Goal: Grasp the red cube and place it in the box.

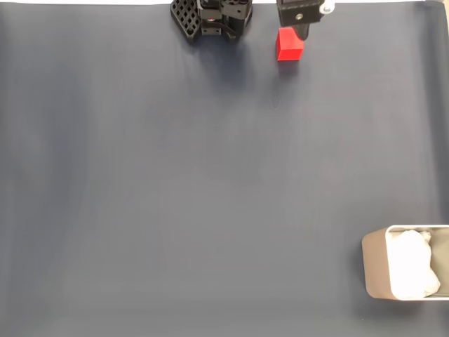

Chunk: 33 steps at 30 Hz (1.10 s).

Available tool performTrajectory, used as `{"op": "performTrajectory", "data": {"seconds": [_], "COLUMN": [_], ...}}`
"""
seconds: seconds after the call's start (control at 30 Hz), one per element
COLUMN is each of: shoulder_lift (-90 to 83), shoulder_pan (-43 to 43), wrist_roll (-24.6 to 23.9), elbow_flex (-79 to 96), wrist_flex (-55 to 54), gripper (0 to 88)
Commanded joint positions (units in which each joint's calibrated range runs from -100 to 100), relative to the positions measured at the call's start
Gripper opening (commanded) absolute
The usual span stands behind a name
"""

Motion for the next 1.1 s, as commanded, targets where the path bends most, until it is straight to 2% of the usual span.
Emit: {"op": "performTrajectory", "data": {"seconds": [0.0,1.07], "shoulder_lift": [-1.3,1.8], "shoulder_pan": [0.5,0.6], "wrist_roll": [0.0,0.5], "elbow_flex": [0.7,9.6], "wrist_flex": [-1.3,-10.1], "gripper": [39.0,39.2]}}
